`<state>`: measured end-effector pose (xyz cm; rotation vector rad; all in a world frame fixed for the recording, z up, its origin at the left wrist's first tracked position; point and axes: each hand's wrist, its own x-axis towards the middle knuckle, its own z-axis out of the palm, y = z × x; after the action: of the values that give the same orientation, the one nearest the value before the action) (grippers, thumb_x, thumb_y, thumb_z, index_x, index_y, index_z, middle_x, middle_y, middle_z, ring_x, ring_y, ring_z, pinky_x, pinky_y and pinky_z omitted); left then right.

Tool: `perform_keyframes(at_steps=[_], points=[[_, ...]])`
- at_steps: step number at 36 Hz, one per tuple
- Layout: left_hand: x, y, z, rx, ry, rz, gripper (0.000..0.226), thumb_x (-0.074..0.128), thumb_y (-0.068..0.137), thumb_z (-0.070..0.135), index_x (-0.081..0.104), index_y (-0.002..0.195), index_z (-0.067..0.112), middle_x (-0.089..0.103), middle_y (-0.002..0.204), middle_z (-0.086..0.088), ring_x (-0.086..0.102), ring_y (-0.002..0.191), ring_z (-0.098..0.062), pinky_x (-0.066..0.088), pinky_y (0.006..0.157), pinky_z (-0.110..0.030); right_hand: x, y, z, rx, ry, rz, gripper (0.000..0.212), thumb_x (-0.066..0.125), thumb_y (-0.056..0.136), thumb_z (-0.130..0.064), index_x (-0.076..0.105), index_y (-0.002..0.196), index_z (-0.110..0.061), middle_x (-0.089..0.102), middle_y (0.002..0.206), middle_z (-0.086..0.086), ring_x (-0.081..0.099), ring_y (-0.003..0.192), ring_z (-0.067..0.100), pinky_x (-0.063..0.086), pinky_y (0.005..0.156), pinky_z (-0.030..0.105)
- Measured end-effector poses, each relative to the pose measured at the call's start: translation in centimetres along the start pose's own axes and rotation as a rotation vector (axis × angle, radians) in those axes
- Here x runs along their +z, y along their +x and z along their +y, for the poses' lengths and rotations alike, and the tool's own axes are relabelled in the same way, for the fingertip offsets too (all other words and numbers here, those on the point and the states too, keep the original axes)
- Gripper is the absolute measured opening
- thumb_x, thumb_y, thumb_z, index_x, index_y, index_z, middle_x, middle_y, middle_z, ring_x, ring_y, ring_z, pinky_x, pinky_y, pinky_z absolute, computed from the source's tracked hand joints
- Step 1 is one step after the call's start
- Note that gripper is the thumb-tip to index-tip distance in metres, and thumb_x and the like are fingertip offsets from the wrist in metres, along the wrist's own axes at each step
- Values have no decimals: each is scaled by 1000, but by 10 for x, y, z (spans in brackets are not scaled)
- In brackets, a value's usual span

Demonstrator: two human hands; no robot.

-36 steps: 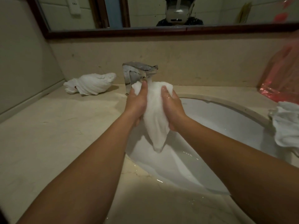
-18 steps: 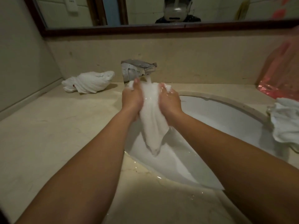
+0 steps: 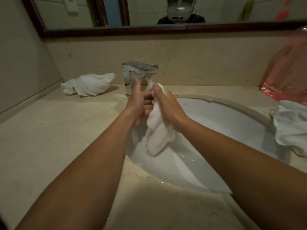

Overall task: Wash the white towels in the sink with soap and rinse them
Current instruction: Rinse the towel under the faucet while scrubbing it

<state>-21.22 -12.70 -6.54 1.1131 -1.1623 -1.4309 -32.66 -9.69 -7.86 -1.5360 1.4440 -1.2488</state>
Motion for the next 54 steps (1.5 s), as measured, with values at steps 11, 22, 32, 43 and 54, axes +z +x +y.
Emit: perform_keyframes(at_steps=[11, 22, 32, 43, 54], points=[[-11, 1, -4, 190, 328, 263, 49, 42, 113, 42, 79, 96, 15, 74, 90, 3, 67, 86, -16, 50, 79, -34, -6, 15, 26, 457, 686, -6, 51, 45, 107, -46, 73, 125, -7, 78, 114, 19, 73, 111, 38, 56, 104, 49], [-30, 10, -4, 61, 239, 120, 102, 48, 76, 99, 68, 139, 20, 71, 135, 1, 65, 128, -21, 47, 113, -44, -10, 34, 16, 388, 1017, 4, 21, 49, 103, -20, 62, 91, -10, 58, 90, 11, 57, 85, 24, 47, 82, 36], [-22, 11, 4, 14, 357, 354, 73, 34, 104, 74, 66, 107, 9, 65, 89, -2, 61, 78, -19, 44, 65, -34, -21, 14, 11, 423, 808, -484, 46, 65, 95, -47, 75, 101, -2, 72, 97, 17, 71, 94, 31, 58, 89, 36], [-26, 17, 2, 20, 89, 366, 66, 53, 98, 74, 71, 105, 10, 76, 108, -7, 73, 96, -26, 62, 90, -44, -33, 6, 31, 338, 492, -419, 64, 75, 92, -49, 64, 138, -6, 74, 131, 14, 71, 122, 33, 51, 112, 51], [-30, 10, 0, 100, -34, 258, 48, 78, 92, 50, 65, 121, 15, 78, 109, -5, 77, 94, -19, 65, 74, -34, -39, 29, 22, 380, 958, 10, 54, 55, 100, -53, 75, 117, -6, 76, 120, 17, 73, 109, 37, 55, 100, 48]])
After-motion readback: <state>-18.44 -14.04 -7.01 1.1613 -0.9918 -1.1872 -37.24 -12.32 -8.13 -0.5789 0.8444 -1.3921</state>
